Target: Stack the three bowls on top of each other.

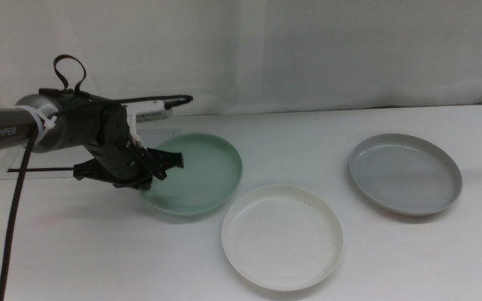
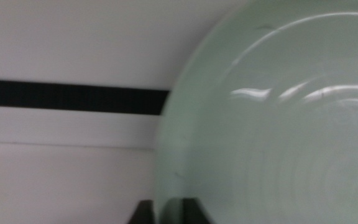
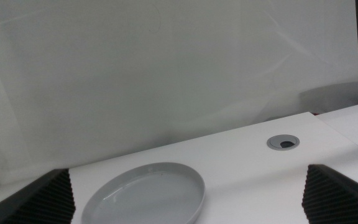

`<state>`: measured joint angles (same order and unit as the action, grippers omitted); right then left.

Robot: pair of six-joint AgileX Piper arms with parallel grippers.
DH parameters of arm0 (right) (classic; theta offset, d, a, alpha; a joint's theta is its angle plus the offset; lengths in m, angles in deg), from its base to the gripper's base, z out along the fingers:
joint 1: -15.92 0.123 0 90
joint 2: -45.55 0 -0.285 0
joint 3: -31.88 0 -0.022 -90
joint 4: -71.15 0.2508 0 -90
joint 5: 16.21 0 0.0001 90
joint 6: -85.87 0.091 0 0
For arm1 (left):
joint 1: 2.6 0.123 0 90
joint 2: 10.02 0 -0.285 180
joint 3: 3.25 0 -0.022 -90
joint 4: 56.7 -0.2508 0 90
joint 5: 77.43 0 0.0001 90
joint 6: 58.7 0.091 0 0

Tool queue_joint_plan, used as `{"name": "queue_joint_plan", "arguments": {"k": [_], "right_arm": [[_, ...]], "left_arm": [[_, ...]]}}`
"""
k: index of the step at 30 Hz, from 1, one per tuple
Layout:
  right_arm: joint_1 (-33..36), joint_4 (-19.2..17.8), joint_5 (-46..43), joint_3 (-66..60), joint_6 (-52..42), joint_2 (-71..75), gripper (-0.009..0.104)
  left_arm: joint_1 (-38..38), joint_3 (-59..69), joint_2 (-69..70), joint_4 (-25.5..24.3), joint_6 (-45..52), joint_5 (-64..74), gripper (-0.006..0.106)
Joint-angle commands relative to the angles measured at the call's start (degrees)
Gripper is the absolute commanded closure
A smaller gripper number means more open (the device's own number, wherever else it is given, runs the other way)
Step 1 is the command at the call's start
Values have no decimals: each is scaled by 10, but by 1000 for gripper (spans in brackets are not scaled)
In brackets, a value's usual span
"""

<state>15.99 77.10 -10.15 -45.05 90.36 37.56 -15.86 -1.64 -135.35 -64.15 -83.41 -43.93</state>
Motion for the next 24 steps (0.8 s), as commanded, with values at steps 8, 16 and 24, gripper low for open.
{"name": "queue_joint_plan", "arguments": {"k": [8, 16, 24], "right_arm": [[1, -4, -6, -23, -3, 18, -8], [1, -4, -6, -23, -3, 18, -8], [1, -4, -6, -23, -3, 18, -8]], "left_arm": [[0, -3, -6, 50, 24, 0, 103], [1, -3, 42, 50, 31, -2, 103], [1, -3, 150, 52, 61, 9, 103]]}}
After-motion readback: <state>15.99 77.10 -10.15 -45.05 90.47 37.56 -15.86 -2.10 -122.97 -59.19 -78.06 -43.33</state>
